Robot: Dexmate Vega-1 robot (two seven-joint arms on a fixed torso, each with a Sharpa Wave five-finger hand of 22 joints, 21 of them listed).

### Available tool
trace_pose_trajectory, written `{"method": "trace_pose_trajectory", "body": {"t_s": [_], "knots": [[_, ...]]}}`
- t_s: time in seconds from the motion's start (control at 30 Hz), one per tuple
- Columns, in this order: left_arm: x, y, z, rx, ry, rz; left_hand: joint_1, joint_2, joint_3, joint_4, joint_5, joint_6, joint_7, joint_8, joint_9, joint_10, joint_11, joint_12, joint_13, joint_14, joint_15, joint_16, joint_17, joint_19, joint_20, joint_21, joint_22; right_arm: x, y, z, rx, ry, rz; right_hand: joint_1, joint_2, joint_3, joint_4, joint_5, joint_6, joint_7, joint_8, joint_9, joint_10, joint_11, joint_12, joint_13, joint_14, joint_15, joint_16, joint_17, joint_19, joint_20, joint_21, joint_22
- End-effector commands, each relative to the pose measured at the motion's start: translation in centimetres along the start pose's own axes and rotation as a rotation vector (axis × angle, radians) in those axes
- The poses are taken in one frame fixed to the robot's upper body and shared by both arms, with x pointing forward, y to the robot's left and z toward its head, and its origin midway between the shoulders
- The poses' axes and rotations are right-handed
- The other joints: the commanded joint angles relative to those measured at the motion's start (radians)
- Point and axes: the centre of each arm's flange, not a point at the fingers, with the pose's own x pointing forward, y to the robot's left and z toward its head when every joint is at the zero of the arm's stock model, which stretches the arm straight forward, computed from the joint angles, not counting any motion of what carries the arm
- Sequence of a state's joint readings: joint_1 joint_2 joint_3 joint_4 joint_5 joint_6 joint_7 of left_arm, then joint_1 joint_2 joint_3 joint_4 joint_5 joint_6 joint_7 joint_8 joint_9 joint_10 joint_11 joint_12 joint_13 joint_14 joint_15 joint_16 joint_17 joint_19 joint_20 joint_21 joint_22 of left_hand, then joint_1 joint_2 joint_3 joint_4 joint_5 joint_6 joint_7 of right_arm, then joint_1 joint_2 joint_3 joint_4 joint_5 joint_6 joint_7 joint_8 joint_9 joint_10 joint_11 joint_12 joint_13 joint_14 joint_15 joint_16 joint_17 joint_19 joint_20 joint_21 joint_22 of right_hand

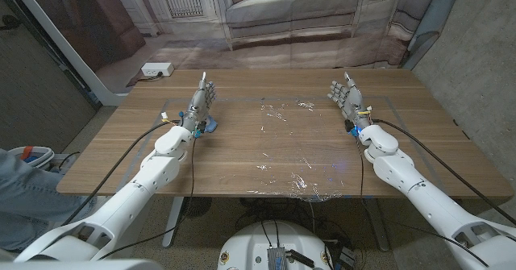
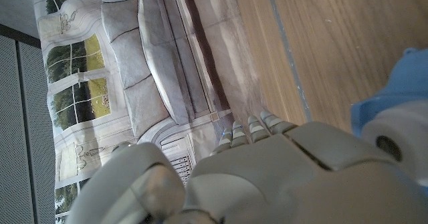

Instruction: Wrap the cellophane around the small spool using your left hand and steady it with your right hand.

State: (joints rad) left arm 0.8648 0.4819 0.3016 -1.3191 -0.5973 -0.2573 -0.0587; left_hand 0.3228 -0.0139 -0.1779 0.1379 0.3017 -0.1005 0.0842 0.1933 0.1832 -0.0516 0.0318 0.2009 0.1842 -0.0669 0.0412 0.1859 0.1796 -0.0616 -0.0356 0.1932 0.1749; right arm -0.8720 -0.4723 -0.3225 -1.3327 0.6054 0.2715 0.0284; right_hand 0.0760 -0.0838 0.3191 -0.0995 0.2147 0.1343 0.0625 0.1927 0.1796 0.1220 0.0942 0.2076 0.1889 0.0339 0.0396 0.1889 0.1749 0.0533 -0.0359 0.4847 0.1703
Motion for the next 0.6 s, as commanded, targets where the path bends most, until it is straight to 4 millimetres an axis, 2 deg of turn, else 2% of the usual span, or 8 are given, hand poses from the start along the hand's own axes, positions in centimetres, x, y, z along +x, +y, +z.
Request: {"method": "trace_pose_trajectory", "body": {"t_s": [0.03, 0.43, 0.6], "knots": [[-0.5, 0.8, 0.7, 0.010, -0.013, 0.009, 0.013, 0.005, -0.007, -0.003, 0.006, -0.007, -0.002, 0.006, 0.002, 0.000, -0.007, 0.007, 0.003, 0.000, -0.001, 0.009, 0.004, -0.012, -0.004, 0.005, 0.005, -0.6, 1.2, 0.2, -0.007, -0.005, -0.001, 0.000, -0.007, 0.004, -0.003, 0.006, 0.009, -0.003, 0.005, 0.006, 0.013, 0.000, 0.005, 0.002, 0.003, 0.007, 0.007, 0.005, 0.008, -0.001, 0.003, 0.003], [-0.6, 1.1, 2.7, 0.182, 0.007, 0.031, 0.067, 0.029, 0.009, -0.030, 0.012, 0.032, -0.006, 0.019, 0.002, 0.038, -0.013, 0.017, 0.004, 0.032, -0.009, 0.014, 0.002, 0.006, 0.003, 0.010, 0.004, -1.3, 2.0, 0.0, 0.008, -0.024, 0.010, 0.002, -0.005, 0.002, -0.003, 0.006, 0.013, -0.004, 0.006, 0.006, 0.017, -0.002, 0.006, 0.000, 0.007, 0.007, 0.007, 0.005, 0.013, -0.001, -0.001, 0.003], [-1.2, 1.5, 3.5, 0.290, -0.011, 0.056, 0.149, 0.063, 0.039, -0.068, 0.010, 0.076, -0.017, 0.030, 0.002, 0.082, -0.022, 0.026, 0.004, 0.074, -0.017, 0.020, 0.001, 0.031, 0.008, 0.015, 0.003, -1.3, 2.1, 0.0, 0.006, -0.023, 0.014, 0.003, -0.003, 0.002, -0.004, 0.007, 0.015, -0.004, 0.006, 0.006, 0.018, -0.002, 0.006, 0.000, 0.009, 0.007, 0.007, 0.005, 0.015, 0.000, -0.003, 0.003]]}}
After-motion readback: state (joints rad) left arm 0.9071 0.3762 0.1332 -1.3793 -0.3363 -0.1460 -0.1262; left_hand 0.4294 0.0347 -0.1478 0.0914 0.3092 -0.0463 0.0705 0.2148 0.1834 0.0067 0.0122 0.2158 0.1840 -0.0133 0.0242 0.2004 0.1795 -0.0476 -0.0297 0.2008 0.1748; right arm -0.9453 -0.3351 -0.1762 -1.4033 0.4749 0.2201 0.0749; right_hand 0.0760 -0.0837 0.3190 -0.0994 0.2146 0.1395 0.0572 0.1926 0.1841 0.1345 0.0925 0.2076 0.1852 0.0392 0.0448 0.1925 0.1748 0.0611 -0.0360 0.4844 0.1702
